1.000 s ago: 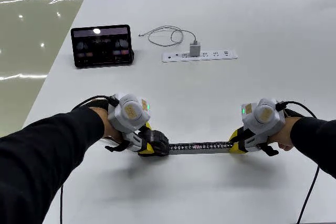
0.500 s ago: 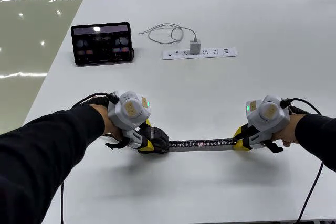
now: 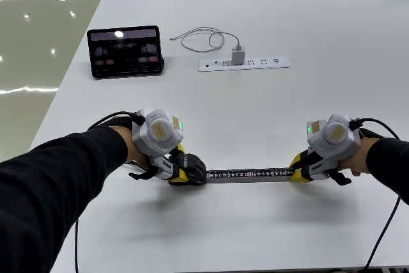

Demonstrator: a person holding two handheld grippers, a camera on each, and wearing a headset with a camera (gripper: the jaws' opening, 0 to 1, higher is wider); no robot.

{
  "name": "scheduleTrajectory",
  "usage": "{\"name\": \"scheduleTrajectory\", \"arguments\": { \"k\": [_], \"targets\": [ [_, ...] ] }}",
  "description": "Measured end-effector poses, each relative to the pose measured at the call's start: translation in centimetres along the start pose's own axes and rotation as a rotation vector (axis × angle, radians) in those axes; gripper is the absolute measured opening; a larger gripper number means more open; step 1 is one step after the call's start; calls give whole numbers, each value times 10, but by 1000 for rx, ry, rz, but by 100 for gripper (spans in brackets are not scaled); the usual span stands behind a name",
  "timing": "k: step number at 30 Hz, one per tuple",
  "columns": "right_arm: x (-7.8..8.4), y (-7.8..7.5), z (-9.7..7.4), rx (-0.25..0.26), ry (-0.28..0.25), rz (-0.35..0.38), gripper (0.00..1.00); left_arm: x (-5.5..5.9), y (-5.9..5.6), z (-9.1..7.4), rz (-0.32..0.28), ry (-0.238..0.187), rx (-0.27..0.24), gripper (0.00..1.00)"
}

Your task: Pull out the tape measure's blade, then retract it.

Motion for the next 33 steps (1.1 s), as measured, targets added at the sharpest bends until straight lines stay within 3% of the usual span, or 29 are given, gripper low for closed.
{"name": "scheduleTrajectory", "arguments": {
  "k": [33],
  "targets": [
    [23, -9, -16, 22, 37, 13, 8, -1, -1, 0, -2, 1, -6, 29]
  ]
}}
Point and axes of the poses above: the centre of the closed fingertips' face, and the gripper's own axes: z roughly forward along the fingers, y roughly to its left, x roughly out of its underside, the point moved 10 cm from there along -z, roughly backward along the fingers, and after that the axes turned 10 degrees about x, right-handed, at the moved point
